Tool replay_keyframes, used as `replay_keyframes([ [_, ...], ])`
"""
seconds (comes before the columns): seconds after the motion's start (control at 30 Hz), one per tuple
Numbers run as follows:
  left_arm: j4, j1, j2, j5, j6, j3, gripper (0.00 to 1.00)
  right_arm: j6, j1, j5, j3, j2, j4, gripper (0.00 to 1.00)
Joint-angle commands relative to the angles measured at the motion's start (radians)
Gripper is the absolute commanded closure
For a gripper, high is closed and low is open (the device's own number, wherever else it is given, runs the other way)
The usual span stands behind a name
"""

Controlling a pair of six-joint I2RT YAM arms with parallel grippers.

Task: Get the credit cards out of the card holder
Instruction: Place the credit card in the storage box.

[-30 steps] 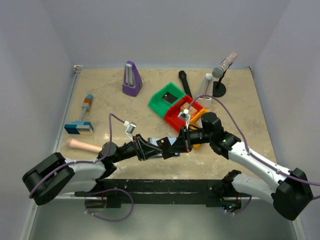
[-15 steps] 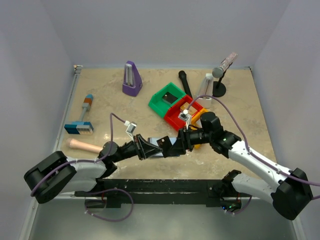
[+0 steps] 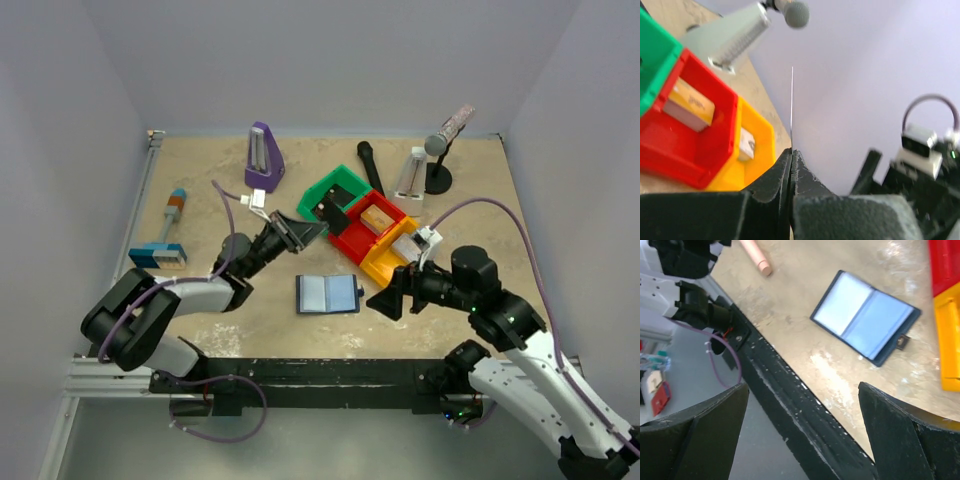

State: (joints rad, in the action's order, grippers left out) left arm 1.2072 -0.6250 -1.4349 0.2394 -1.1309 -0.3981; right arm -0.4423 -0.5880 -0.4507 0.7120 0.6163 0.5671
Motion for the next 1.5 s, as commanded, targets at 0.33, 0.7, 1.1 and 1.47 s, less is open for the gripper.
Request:
replay_keyframes([
  [0.33,-0.503,0.051,-0.303,-0.218,-0.009,-0.536,1.0,0.033,0.001,0.162,-0.017,-0.144,0.083,0.07],
  [0.7,-0.629,0.076,-0.453,-0.302,-0.082,-0.723,1.0,0.005,0.001,0.175,-0.059,-0.159,0.039,0.07],
  [1.1,-0.683,0.077,-0.555,-0.298,-0.119,-0.781,1.0,-0.004,0.001,0.17,-0.075,-0.184,0.043,0.07],
  [1.47,-0.73,0.076,-0.631,-0.267,-0.109,-0.858,1.0,-0.013,0.001,0.172,-0.088,-0.21,0.051,0.07],
])
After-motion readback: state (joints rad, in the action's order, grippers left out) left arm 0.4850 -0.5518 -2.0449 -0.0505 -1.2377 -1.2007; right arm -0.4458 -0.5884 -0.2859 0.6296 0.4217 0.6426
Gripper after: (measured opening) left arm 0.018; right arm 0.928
